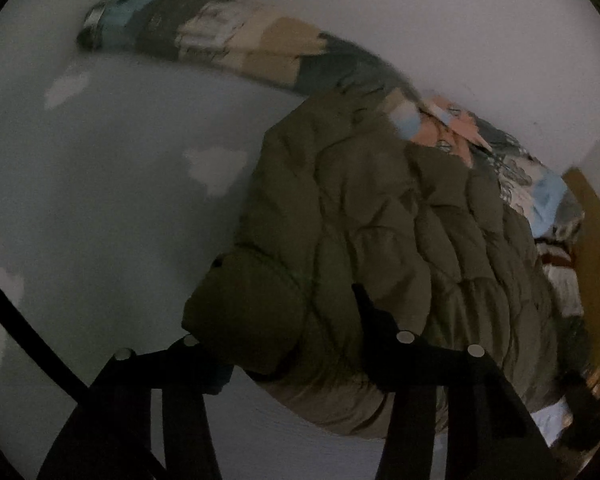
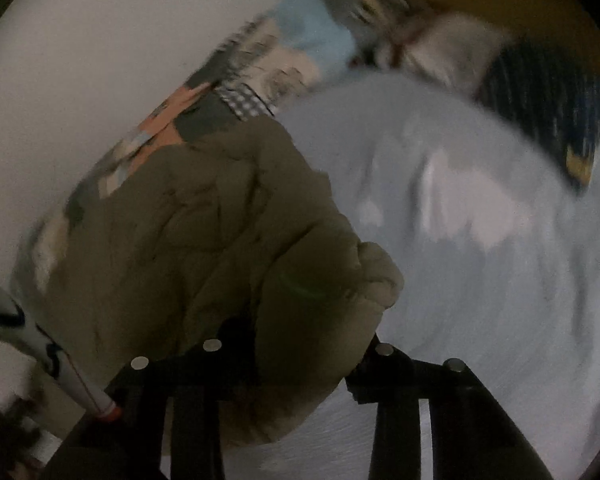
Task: Fold large clothes
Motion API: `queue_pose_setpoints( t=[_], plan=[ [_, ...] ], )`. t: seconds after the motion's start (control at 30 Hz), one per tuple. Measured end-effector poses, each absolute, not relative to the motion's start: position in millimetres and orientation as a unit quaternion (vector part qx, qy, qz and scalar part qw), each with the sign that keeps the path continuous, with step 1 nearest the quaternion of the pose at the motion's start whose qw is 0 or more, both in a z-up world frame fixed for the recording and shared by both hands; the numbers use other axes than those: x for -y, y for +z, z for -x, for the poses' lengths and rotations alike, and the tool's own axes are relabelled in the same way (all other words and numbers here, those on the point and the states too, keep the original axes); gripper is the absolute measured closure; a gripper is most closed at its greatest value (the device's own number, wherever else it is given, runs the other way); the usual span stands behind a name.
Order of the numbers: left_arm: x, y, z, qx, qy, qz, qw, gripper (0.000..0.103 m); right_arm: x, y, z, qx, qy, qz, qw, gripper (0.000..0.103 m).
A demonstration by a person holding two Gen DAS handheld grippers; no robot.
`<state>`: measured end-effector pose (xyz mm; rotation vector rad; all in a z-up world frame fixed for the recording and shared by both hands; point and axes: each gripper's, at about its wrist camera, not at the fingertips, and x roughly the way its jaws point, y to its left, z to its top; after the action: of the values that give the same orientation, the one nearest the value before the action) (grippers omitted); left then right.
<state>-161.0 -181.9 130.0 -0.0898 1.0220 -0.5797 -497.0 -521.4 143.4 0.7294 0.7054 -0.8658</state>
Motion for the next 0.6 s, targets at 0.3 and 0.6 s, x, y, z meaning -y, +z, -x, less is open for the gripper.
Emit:
queue_pose_setpoints(
  t=[0.3, 0.6],
  plan=[
    [181.6, 175.0, 183.7, -0.409, -0.305, 0.004, 0.860, 0.056, 488.6, 189.9, 479.0, -0.329, -0.408, -0.185, 0.831, 0.069],
    [161.1, 214.8, 201.2, -0.376, -0.322, 0.013, 0.869, 0.056, 465.4, 236.6, 488.3, -0.285, -0.402, -0.151, 0.857, 0.070]
  ],
)
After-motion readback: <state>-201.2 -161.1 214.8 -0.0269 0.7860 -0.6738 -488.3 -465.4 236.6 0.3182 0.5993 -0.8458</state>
